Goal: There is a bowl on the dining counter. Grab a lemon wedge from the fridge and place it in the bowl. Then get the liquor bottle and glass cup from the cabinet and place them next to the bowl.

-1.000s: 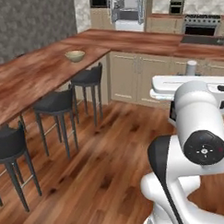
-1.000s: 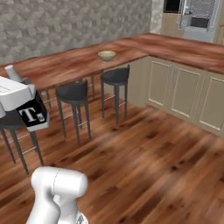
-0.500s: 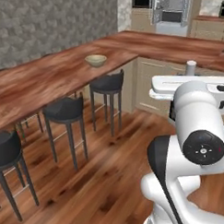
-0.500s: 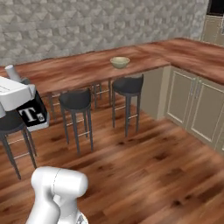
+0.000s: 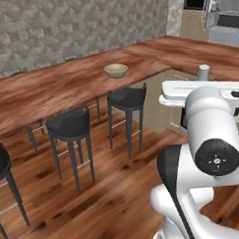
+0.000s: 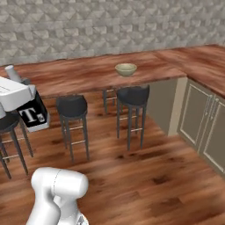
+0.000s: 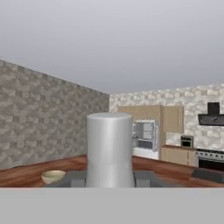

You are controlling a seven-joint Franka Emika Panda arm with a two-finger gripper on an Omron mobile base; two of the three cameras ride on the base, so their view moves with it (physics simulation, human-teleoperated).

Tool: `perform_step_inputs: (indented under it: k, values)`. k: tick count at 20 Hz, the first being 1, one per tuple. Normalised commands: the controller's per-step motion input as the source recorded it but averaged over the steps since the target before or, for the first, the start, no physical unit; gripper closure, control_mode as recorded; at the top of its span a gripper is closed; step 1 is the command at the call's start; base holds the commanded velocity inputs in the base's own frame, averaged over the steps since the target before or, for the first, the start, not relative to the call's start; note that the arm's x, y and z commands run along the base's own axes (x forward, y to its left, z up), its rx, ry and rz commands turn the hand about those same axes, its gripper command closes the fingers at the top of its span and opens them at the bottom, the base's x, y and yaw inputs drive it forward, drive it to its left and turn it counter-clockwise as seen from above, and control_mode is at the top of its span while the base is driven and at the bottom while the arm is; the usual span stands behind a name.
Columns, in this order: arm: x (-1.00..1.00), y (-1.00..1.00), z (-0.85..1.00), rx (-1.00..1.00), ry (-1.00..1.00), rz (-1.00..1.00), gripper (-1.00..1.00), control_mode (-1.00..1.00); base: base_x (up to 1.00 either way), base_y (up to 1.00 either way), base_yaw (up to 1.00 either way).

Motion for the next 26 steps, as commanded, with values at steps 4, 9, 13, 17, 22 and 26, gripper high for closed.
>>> perform_step_inputs:
  k: [4, 9, 13, 17, 22, 26]
  values:
    - [0.00, 0.00, 0.00, 0.00, 0.00, 0.00, 1.00, 1.00, 0.82, -0.78, 0.39]
    - [0.00, 0.00, 0.00, 0.00, 0.00, 0.00, 1.00, 1.00, 0.82, -0.78, 0.39]
    - [0.00, 0.00, 0.00, 0.00, 0.00, 0.00, 1.00, 1.00, 0.82, -0.78, 0.39]
    - [0.00, 0.00, 0.00, 0.00, 0.00, 0.00, 1.00, 1.00, 0.84, -0.80, 0.38]
    - [0.00, 0.00, 0.00, 0.00, 0.00, 0.00, 1.00, 1.00, 0.96, -0.77, 0.34]
    - [0.00, 0.00, 0.00, 0.00, 0.00, 0.00, 1.00, 1.00, 0.98, -0.63, 0.29]
